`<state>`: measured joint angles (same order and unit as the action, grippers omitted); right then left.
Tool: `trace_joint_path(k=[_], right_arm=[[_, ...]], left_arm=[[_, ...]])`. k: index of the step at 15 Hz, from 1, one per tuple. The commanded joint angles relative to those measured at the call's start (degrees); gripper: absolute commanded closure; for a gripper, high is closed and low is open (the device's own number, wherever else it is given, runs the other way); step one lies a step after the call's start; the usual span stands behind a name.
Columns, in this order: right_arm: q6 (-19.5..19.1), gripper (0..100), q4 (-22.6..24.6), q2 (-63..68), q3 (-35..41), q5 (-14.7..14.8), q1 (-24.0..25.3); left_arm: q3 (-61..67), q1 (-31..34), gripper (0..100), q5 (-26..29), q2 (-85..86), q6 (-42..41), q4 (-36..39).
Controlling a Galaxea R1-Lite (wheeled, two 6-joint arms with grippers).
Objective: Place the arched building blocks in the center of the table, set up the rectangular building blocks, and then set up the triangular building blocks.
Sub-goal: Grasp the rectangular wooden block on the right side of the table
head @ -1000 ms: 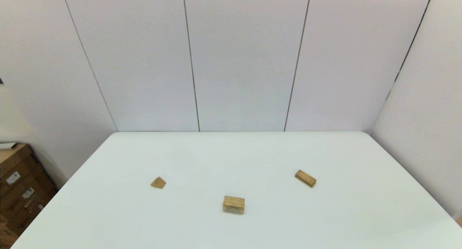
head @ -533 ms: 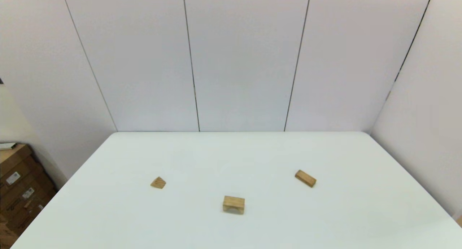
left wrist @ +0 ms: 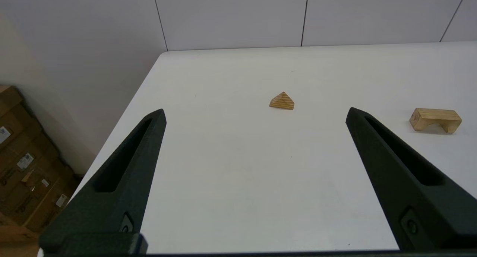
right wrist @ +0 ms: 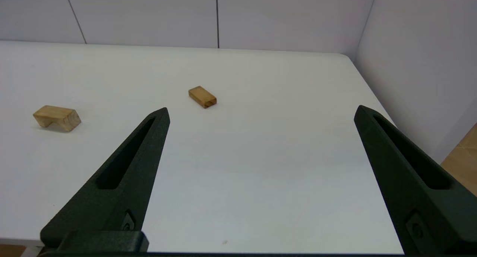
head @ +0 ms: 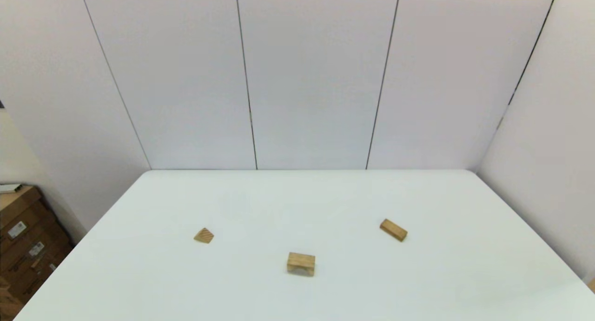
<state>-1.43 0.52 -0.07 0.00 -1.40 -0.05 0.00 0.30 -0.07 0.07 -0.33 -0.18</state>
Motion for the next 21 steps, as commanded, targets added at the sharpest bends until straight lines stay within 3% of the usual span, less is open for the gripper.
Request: trace_joint_path(k=[1,5,7,9,15,21], right_arm=[[-0.16,0,-0.08,0.16,0.00,0.17,-0.04],[0.11,0,1.59,10.27,-2.37,0.08,0.05],[0.46,0,7.65,18.97,-3.87,0.00,1.72],[0.11,0,10.29,25.03,-5.45,-0.09,4.00],[0.11,0,10.20,50.08,-15.21,0.08,8.75],[-0.07,0,9.76,72.06,-22.41,-1.15,10.24]], left_arm=[[0.00,0.05,0,-0.01,-0.07,0.07,0.01],[0.00,0.05,0,-0.01,-0.07,0.07,0.01],[0.00,0.05,0,-0.01,-0.07,-0.02,0.01],[0.00,0.05,0,-0.01,-0.07,-0.02,0.01],[0.00,0.05,0,-0.01,-0.07,-0.02,0.01],[0.00,0.05,0,-0.01,-0.07,0.07,0.01]])
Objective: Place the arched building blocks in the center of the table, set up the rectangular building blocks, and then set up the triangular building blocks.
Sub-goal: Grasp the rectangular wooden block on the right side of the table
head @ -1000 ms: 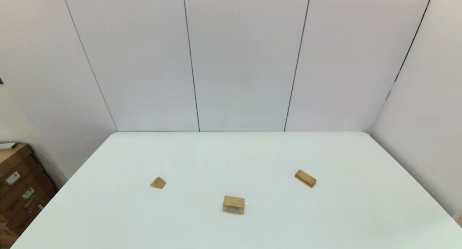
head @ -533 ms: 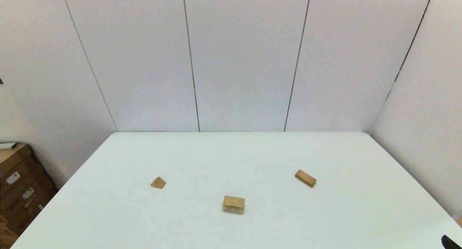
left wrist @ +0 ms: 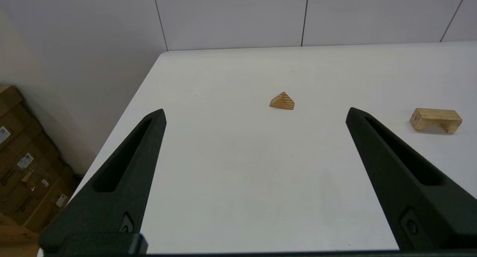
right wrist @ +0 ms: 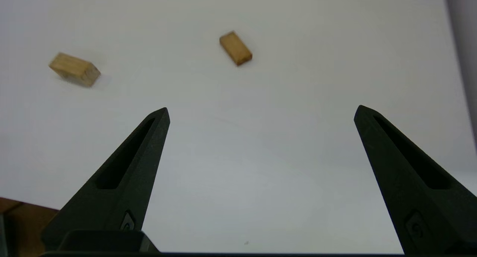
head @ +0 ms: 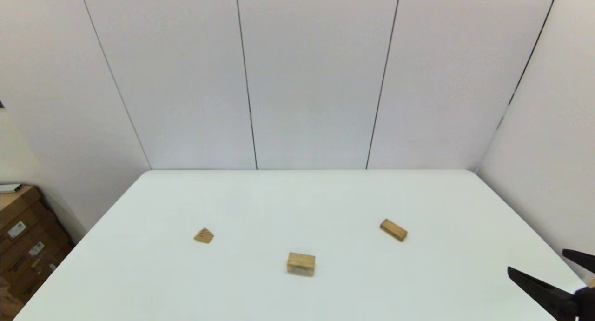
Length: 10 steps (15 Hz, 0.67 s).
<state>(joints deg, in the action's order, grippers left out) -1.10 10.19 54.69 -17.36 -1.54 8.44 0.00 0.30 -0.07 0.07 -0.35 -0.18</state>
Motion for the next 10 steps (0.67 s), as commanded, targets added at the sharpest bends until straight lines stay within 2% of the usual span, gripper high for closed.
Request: trace_joint_path(k=[1,5,7,10], right_arm=[[-0.57,0,0.53,20.81,-5.84,-1.10,2.37],[-0.66,0,-0.96,34.43,-11.91,-1.19,2.55],[-0.75,0,-3.25,39.27,-15.69,-1.19,2.46],[-3.74,0,-11.07,47.09,-25.09,-1.89,2.11]], left_arm=[[0.00,0.05,0,-0.01,-0.07,0.00,0.01],[0.00,0.05,0,-0.01,-0.07,0.00,0.01],[0.00,0.05,0,-0.01,-0.07,0.00,0.01],[0.00,0.05,0,-0.01,-0.07,0.00,0.01]])
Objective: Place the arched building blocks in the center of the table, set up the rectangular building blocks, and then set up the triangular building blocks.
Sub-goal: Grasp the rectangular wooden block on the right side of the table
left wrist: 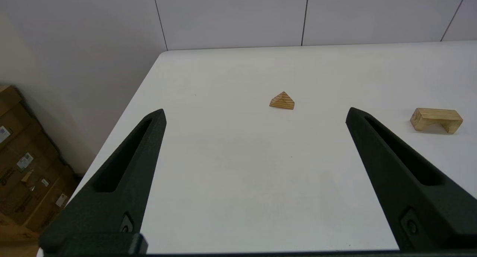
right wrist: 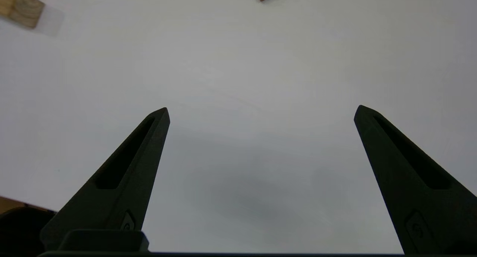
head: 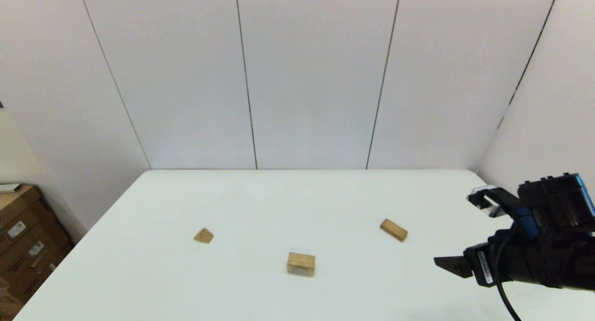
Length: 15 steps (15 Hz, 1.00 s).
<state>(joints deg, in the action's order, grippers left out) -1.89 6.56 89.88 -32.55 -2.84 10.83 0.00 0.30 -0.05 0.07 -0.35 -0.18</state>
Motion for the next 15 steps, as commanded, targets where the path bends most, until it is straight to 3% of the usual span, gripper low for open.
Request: trace_joint_path(k=[1,7,15], right_arm=[[-5.32,0,-9.81,14.36,-12.80,-0.59,-0.37],[-20.61,0,-21.24,22.79,-24.67,-1.47,-0.89],[-21.40,0,-22.64,33.87,-38.82,-3.05,-0.63]], left_arm=[[0.00,0.05,0,-0.04,-0.07,0.00,0.01],[0.00,0.05,0,-0.04,-0.07,0.00,0.01],[0.00,0.05,0,-0.04,-0.07,0.00,0.01]])
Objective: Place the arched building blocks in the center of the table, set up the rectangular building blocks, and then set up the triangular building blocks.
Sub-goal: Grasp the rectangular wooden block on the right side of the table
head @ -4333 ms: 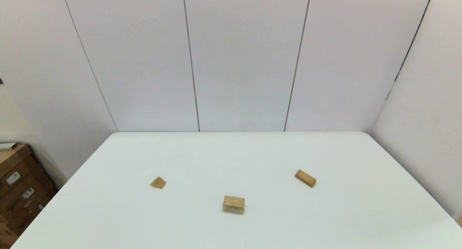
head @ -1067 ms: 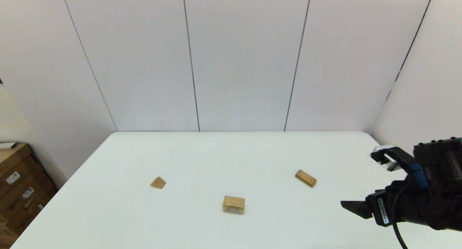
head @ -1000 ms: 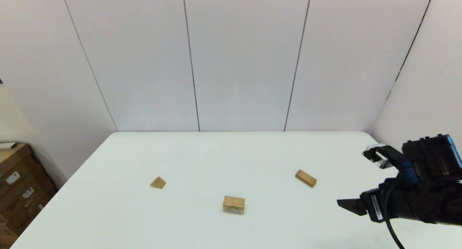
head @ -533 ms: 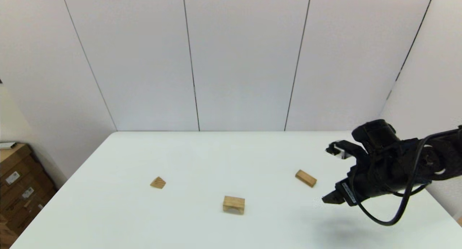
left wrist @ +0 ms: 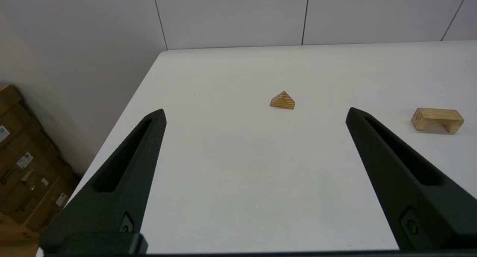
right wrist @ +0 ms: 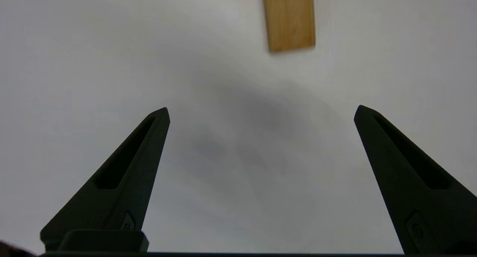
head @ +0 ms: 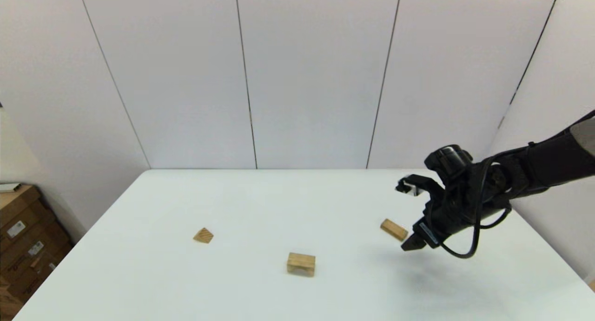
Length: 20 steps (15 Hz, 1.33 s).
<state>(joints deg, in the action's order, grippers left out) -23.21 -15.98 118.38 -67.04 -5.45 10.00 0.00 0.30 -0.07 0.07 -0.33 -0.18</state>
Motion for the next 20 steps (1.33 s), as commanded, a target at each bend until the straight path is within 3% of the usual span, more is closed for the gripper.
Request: trace_joint_path(k=[1,6,14,17,20], right_arm=[[-0.08,0,-0.10,6.33,-4.95,-1.05,0.20],[-0.26,0,-0.10,10.20,-9.43,-4.39,0.02],[-0.52,0,-0.28,14.33,-14.00,-4.39,-0.33],[-3.42,0,-0.37,14.16,-14.00,-4.31,-0.77],[-5.27,0,-3.79,14.68,-16.55,-4.13,-0.77]], left_arm=[[0.00,0.05,0,-0.01,-0.07,-0.02,0.01],[0.00,0.05,0,-0.01,-0.07,-0.02,0.01],[0.00,0.05,0,-0.01,-0.07,-0.02,0.01],[0.00,0.05,0,-0.01,-0.07,-0.02,0.01],[0.00,0.05,0,-0.01,-0.07,0.07,0.01]])
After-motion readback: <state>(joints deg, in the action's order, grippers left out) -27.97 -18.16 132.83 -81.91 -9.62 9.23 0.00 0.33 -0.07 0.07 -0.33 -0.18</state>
